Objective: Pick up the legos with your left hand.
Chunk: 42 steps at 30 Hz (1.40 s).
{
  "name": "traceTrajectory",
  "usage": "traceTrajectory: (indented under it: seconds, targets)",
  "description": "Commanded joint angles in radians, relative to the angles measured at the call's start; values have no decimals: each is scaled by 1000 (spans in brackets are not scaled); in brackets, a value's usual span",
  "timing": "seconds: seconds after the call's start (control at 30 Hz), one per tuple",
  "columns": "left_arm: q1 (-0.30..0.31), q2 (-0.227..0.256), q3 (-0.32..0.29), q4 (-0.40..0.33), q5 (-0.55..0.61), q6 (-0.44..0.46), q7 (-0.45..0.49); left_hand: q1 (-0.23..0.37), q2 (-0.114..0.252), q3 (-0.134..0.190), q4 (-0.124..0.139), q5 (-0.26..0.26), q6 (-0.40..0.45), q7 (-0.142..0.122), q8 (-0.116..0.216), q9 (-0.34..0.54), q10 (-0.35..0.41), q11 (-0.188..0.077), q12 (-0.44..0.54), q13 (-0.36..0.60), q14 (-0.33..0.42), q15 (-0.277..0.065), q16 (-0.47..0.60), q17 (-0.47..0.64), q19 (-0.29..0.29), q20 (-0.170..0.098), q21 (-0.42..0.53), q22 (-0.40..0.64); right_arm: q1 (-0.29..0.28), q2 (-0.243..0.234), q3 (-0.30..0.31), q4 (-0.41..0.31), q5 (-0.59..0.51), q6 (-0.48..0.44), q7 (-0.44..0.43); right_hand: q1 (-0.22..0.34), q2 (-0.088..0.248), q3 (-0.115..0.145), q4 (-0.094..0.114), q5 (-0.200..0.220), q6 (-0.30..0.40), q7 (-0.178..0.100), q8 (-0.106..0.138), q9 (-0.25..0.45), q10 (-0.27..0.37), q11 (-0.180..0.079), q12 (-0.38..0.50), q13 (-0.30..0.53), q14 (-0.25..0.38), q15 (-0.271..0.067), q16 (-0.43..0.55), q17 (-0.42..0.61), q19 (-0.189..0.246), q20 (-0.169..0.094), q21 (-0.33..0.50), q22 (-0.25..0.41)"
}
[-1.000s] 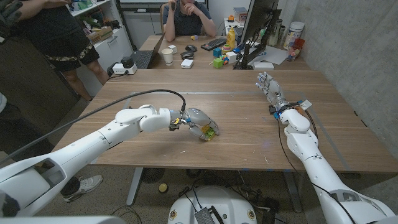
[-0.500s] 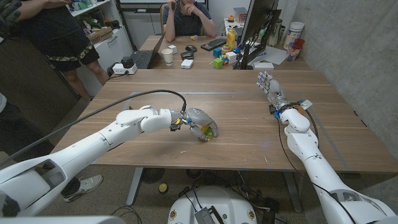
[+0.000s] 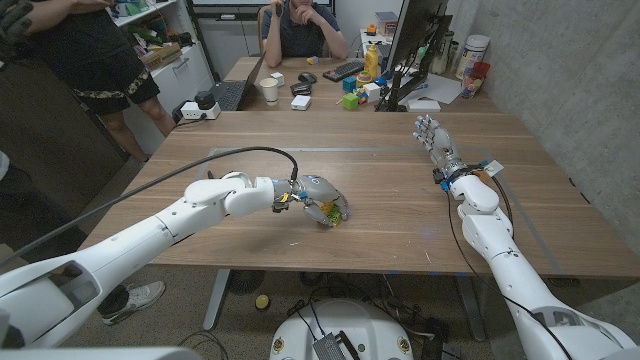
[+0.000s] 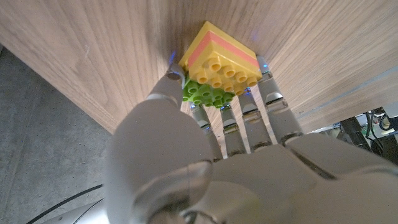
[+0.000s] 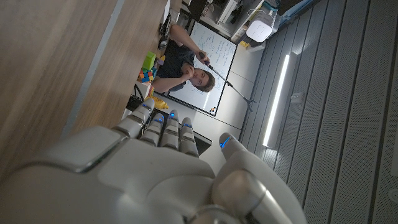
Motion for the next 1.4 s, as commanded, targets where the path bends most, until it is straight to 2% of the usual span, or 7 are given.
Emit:
traceTrajectory:
  seconds: [0.03, 0.5, 1.4]
  targets:
    - [26, 26, -40, -61, 11, 40, 30, 138, 122, 20, 12, -2, 65, 59, -4, 1, 123, -121, -6, 6, 121, -283, -6, 2, 231, -264, 11, 35, -10, -5, -1, -11, 2, 0, -2, -9, 13, -4, -1, 4, 13, 2, 7, 4, 9, -1, 8, 5, 8, -3, 3, 0, 0, -7, 1, 5]
    - [62, 51, -98, -122, 31, 88, 103, 138, 120, 21, 17, -7, 70, 57, -10, 1, 123, -119, -15, 5, 121, -281, -14, 3, 227, -265, 18, 38, -15, -8, -1, -18, 0, 0, -9, -9, 13, -5, -1, 5, 14, 1, 7, 4, 9, -2, 7, 5, 9, -5, 2, 0, -2, -6, 1, 5]
    - [90, 72, -147, -172, 56, 127, 180, 139, 122, 25, 24, -13, 84, 66, -20, 1, 125, -118, -30, 5, 124, -280, -26, 5, 216, -263, 30, 41, -16, -14, -3, -18, -2, 18, -18, -6, 14, -5, -3, 7, 15, 0, 6, 4, 12, -2, 7, 5, 12, -5, 1, -1, -5, -8, 1, 5]
